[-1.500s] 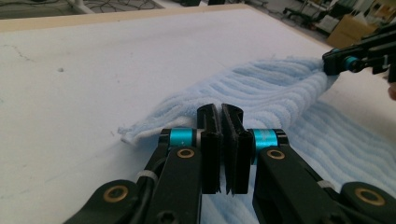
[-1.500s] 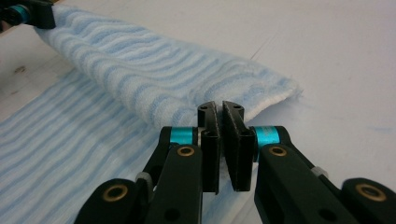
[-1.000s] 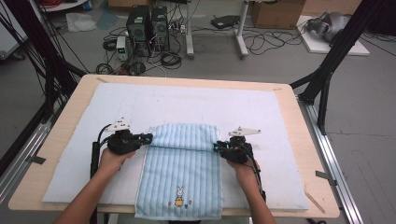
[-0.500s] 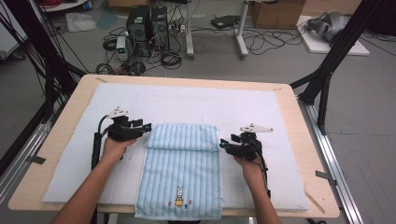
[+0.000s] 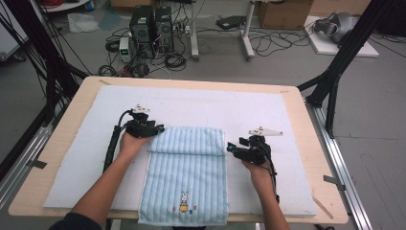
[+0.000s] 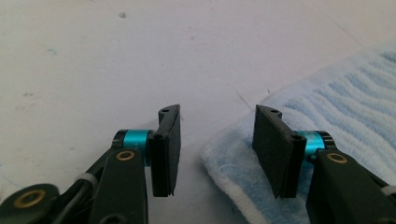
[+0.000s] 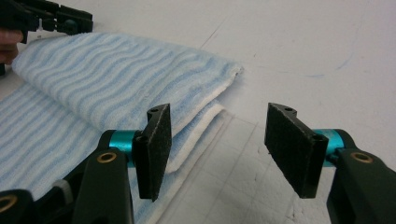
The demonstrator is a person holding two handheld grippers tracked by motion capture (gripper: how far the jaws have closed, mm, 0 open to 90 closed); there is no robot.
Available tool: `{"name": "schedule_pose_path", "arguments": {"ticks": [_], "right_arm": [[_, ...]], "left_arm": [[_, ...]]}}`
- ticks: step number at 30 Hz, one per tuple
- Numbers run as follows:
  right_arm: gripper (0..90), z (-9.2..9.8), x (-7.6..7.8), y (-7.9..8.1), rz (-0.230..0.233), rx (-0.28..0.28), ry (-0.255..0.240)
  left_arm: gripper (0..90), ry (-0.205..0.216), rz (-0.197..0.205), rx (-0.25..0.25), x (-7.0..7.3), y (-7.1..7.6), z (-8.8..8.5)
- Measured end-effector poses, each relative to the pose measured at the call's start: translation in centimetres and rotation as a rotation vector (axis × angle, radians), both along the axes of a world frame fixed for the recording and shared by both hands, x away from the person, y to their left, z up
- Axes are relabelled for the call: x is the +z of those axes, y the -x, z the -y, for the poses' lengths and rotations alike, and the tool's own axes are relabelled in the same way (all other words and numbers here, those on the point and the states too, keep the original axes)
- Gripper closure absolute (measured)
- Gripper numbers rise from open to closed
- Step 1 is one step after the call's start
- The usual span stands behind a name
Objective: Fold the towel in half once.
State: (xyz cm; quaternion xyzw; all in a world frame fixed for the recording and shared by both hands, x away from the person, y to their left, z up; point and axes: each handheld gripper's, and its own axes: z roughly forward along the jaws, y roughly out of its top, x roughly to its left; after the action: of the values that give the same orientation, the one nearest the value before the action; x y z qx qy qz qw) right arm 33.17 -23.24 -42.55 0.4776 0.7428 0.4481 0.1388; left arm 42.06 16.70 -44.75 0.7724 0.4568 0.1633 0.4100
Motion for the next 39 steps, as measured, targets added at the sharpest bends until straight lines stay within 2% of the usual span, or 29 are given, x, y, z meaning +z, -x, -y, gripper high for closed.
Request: {"name": "schedule_pose_path", "arguments": {"ticks": [6, 11, 14, 17, 21, 26, 30, 34, 36, 39], "right_arm": [[40.7, -0.1, -0.1, -0.1, -0.001, 0.004, 0.002], [39.6, -0.2, -0.1, -0.1, -0.005, 0.007, 0.005], [37.6, -0.2, -0.3, -0.2, -0.007, 0.004, 0.009], [35.5, -0.1, -0.3, -0.2, -0.019, -0.008, 0.009], [34.6, 0.1, -0.3, -0.2, -0.018, -0.023, 0.012], [34.5, 0.2, -0.3, -0.7, -0.014, -0.049, 0.0], [35.2, -0.2, -0.2, -1.5, -0.01, -0.066, -0.004], [39.7, -1.2, 0.0, -3.4, -0.019, -0.071, 0.006], [41.4, -2.0, 0.1, -4.5, -0.04, -0.06, 0.025], [44.3, -3.4, -0.1, -6.3, -0.08, -0.05, 0.076]], "left_arm": [[56.1, -0.08, 0.026, -0.045, 0.0, 0.3, 0.5], [65.1, -0.077, 0.024, -0.067, 0.0, 0.4, 0.5], [80.9, -0.071, 0.03, -0.101, 0.2, 0.6, 0.4], [85.0, 0.019, 0.023, -0.129, 0.6, 0.8, 0.2], [85.7, 0.071, 0.047, -0.157, 1.4, 1.2, 0.2], [86.2, 0.14, 0.077, -0.16, 2.5, 1.7, -0.4], [86.3, 0.158, 0.092, -0.162, 3.1, 2.0, -0.7], [86.2, 0.177, 0.092, -0.16, 3.3, 2.1, -0.9], [86.2, 0.181, 0.091, -0.16, 3.3, 2.2, -0.9], [86.2, 0.209, 0.096, -0.15, 3.1, 2.3, -1.2]]}}
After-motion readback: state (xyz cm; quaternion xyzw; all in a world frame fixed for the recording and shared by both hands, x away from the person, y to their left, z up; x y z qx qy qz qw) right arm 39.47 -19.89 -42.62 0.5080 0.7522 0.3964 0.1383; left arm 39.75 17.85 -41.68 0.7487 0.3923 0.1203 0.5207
